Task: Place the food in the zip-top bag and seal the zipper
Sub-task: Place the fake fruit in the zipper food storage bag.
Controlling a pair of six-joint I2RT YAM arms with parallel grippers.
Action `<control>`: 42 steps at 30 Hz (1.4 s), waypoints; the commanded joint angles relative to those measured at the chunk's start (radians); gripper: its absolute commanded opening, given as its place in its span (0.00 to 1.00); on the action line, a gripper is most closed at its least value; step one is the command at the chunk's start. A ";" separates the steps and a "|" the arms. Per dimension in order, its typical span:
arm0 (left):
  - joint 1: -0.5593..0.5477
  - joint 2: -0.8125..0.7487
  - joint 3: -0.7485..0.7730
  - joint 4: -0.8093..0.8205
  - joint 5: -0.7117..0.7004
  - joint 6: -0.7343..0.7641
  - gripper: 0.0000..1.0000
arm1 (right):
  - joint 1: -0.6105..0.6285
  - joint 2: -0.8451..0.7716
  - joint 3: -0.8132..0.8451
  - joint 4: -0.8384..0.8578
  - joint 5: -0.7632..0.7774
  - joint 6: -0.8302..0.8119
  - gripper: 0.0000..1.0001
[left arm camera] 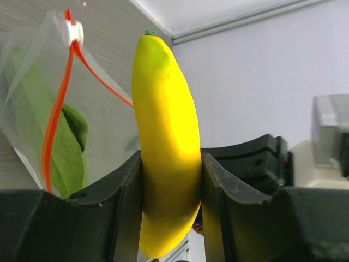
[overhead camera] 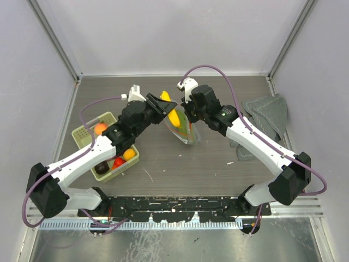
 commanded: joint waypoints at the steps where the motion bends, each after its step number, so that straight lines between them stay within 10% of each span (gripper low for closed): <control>1: -0.028 0.032 -0.018 0.031 -0.040 -0.013 0.00 | 0.002 -0.046 0.000 0.060 -0.008 0.009 0.00; 21: -0.069 0.053 -0.045 -0.120 -0.157 -0.161 0.02 | 0.001 -0.047 -0.006 0.068 -0.001 0.012 0.00; 42: -0.196 -0.037 -0.120 0.075 -0.204 -0.049 0.01 | 0.001 -0.031 -0.007 0.097 0.017 0.056 0.00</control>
